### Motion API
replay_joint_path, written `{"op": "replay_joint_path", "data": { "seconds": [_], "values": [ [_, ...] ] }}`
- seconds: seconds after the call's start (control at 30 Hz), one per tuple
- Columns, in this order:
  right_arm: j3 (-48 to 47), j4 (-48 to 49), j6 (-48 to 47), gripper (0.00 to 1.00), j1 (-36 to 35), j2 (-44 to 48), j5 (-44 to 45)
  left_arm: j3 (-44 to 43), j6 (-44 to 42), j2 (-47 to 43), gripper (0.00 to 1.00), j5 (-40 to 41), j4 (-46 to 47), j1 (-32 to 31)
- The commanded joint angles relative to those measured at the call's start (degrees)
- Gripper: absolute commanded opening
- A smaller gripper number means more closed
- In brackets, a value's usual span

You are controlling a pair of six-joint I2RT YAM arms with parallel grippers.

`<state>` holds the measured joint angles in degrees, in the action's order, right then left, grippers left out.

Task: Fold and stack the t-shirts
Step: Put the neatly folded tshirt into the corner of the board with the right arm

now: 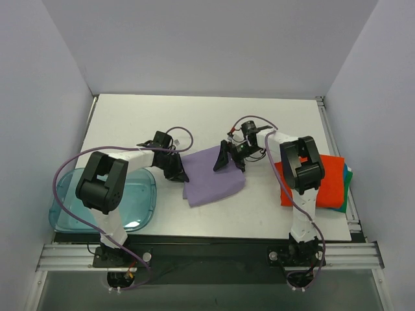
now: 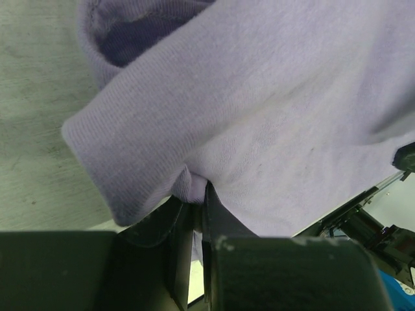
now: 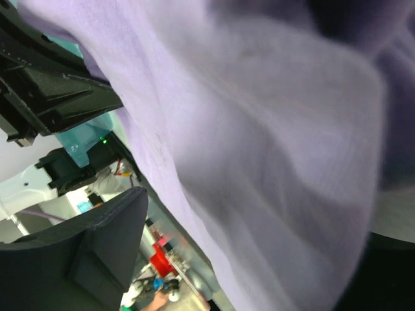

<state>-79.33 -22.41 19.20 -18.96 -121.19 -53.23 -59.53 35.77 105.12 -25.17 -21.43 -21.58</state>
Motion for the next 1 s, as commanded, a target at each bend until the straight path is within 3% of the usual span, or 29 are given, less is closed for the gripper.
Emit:
{"op": "replay_joint_path", "data": {
  "seconds": [0.0, 0.13, 0.2, 0.23, 0.37, 0.6, 0.97],
  "values": [
    [0.2, -0.4, -0.3, 0.67, -2.0, -3.5, 5.2, 0.8, -1.2, 2.3, 0.14, 1.6, 1.0, -0.3],
    [0.3, -0.5, 0.5, 0.4, -2.0, -2.3, 6.3, 0.5, -1.4, 2.3, 0.15, 1.4, 1.3, -0.3],
    [0.3, -0.7, 1.0, 0.31, -1.6, -1.2, 6.6, 0.0, -1.4, 2.0, 0.19, 1.3, 0.9, -0.3],
    [0.3, -1.1, 1.3, 0.21, -1.3, -0.7, 6.4, -0.1, -1.6, 2.0, 0.21, 1.3, 0.6, -0.3],
    [0.2, -2.6, 1.3, 0.02, -0.1, 2.6, 6.6, -1.3, -1.9, -0.3, 0.4, 2.2, -0.1, -0.3],
    [-0.3, -9.7, -1.0, 0.0, 3.9, 9.5, 9.2, -3.8, -3.4, -4.7, 0.65, 3.5, -2.4, -0.4],
    [-5.5, -32.4, -8.3, 0.0, 10.5, 18.7, 18.2, -1.2, -3.0, -12.7, 0.74, 3.5, -2.7, -0.3]
  ]
}}
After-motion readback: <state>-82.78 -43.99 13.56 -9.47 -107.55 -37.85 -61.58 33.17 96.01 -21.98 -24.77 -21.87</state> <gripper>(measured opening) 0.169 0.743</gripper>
